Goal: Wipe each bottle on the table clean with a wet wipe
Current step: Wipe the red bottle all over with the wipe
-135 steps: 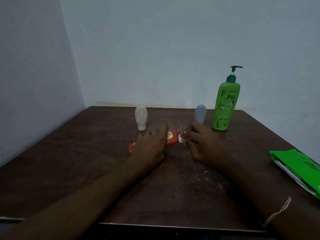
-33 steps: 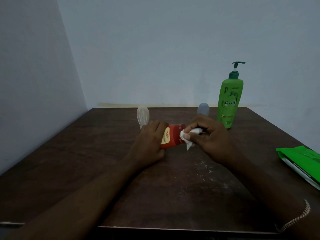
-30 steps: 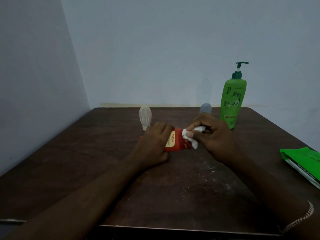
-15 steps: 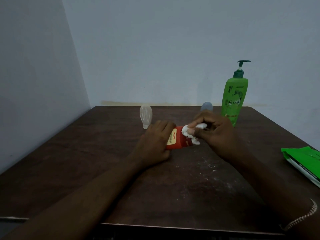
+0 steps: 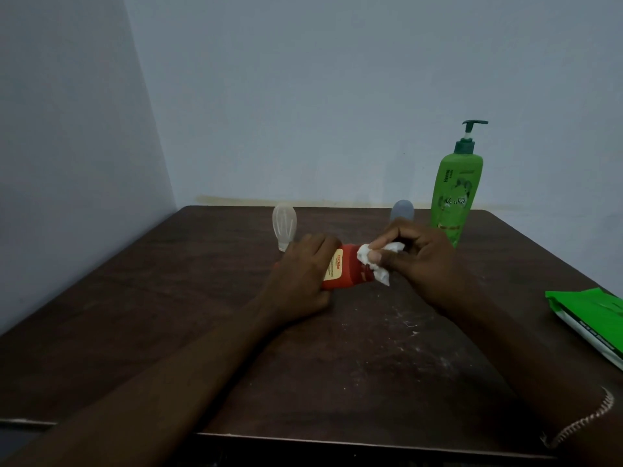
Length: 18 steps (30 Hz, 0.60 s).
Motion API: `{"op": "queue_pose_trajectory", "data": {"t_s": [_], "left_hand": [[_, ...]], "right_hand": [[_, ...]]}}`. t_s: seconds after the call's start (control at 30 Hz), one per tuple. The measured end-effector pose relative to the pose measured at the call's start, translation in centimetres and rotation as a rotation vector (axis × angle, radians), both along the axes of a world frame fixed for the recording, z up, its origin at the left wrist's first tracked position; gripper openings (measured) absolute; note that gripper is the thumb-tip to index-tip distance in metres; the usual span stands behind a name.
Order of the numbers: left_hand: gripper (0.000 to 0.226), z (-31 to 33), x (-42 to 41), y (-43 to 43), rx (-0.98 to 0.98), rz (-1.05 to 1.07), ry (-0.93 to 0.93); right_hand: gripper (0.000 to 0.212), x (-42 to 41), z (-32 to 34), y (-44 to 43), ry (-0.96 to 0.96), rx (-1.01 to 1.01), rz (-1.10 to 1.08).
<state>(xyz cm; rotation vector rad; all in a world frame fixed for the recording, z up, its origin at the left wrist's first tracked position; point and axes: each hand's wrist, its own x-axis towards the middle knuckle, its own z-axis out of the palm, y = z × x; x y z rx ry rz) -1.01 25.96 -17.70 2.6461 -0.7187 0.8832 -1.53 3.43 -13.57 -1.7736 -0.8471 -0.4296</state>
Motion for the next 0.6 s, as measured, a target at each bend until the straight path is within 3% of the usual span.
{"op": "queue_pose_trajectory", "data": {"t_s": [0.17, 0.3, 0.6], "left_hand": [[0.072, -0.1, 0.1, 0.0, -0.012, -0.015, 0.007], [0.072, 0.0, 0.3, 0.2, -0.087, 0.009, -0.013], [0.071, -0.1, 0.2, 0.0, -0.003, -0.051, 0.028]], "right_hand": [[0.006, 0.2, -0.4, -0.6, 0.134, 0.055, 0.041], [0.005, 0.0, -0.4, -0.2, 0.116, 0.018, 0.093], [0.003, 1.0, -1.1, -0.6, 0.177, 0.077, -0.069]]}}
